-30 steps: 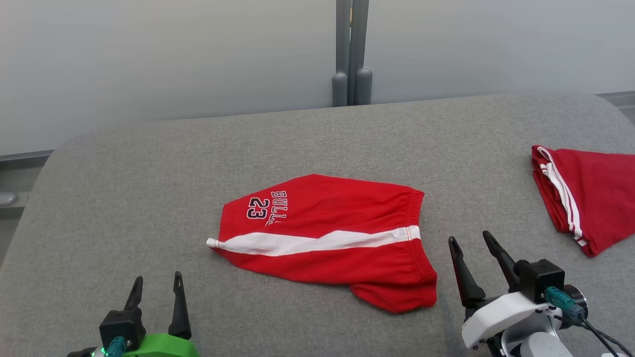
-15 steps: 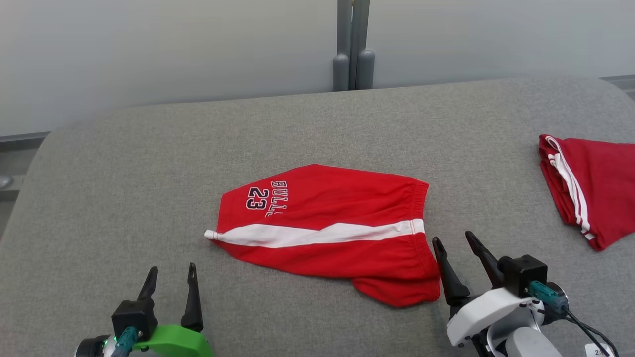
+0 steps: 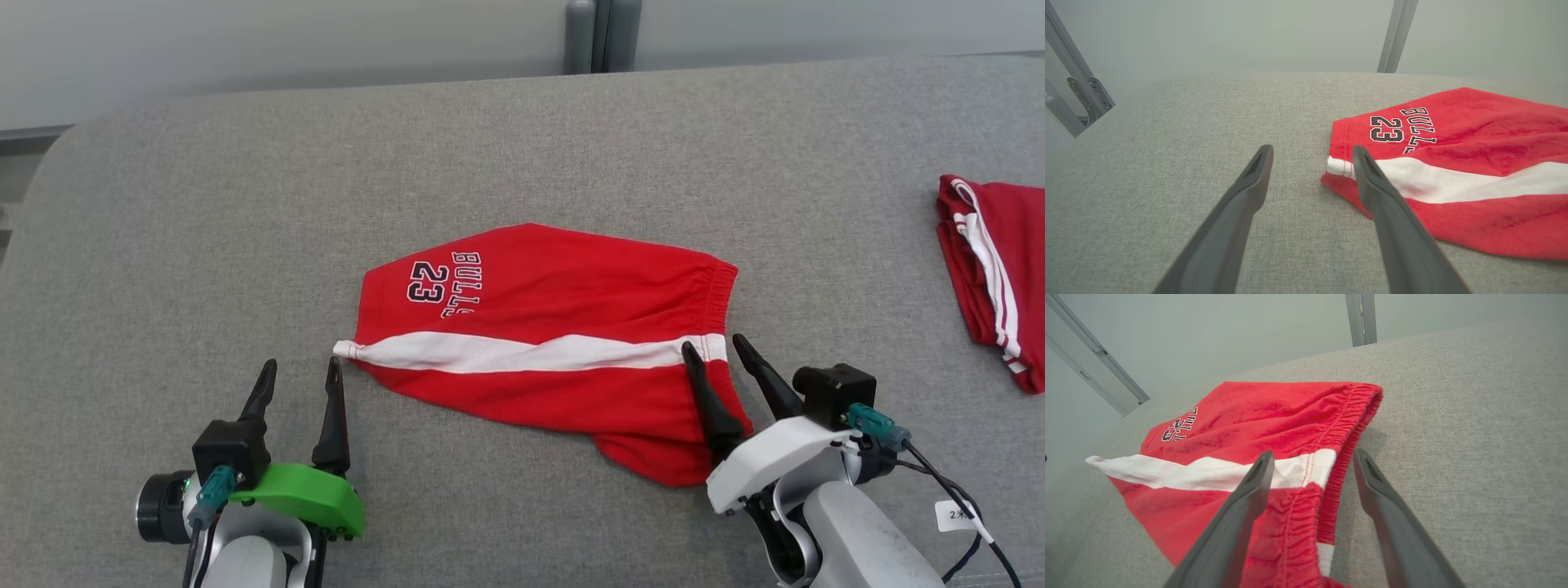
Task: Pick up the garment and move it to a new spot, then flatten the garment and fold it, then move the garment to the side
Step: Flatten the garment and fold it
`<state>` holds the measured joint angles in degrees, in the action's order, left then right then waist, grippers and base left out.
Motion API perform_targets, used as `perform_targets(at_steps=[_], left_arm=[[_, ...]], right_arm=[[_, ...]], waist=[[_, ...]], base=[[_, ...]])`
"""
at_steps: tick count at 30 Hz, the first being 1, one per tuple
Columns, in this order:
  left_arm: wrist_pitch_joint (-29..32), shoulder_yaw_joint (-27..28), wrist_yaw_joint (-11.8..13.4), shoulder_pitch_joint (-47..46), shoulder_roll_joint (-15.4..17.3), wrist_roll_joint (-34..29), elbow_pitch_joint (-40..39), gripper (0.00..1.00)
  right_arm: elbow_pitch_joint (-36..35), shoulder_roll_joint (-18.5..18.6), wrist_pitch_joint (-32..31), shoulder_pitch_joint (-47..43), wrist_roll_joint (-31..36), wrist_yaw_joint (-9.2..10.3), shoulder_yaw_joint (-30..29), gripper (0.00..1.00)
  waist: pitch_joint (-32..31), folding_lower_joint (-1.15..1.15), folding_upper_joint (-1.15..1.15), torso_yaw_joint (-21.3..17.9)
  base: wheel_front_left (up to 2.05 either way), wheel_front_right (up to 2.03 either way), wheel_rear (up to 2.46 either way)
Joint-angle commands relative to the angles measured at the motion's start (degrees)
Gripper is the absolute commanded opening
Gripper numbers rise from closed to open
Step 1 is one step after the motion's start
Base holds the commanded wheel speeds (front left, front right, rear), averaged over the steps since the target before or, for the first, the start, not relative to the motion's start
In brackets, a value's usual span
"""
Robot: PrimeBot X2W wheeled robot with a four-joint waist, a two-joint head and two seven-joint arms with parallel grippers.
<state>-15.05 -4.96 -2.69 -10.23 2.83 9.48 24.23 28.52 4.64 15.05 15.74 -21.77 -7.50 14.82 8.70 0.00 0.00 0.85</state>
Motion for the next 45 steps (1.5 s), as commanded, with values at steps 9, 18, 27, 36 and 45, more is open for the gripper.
perform_targets(at_steps=[9,18,27,36,45], left_arm=[[-0.1,-0.2,-0.7,-3.3,0.2,0.3,1.1,1.00],[-0.1,0.0,-2.0,-5.3,0.2,2.6,4.0,1.00],[-0.1,-0.2,-4.4,-8.8,0.2,7.7,11.2,1.00],[-0.1,-4.0,-4.9,-10.5,0.2,12.9,14.5,1.00],[-0.1,-10.0,-4.9,-10.6,1.6,19.0,17.1,1.00]], right_arm=[[2.0,1.0,0.1,2.1,-3.8,0.03,2.0,0.30],[1.0,2.4,0.1,2.4,-6.1,0.03,4.2,0.00],[-0.7,4.5,0.1,1.3,-7.8,0.04,6.9,0.00],[-0.9,4.7,0.1,1.3,-7.6,0.04,7.1,0.00],[-0.5,4.7,0.1,1.0,-7.2,0.04,6.7,0.00]], waist=[[2.3,0.00,0.00,0.8],[2.8,0.00,0.00,0.4],[3.7,0.00,0.00,-1.4],[3.8,0.00,0.00,-2.1],[3.3,0.00,0.00,-1.6]], base=[[0.00,0.00,0.00],[0.00,0.00,0.00],[0.00,0.00,0.00],[0.00,0.00,0.00],[0.00,0.00,0.00]])
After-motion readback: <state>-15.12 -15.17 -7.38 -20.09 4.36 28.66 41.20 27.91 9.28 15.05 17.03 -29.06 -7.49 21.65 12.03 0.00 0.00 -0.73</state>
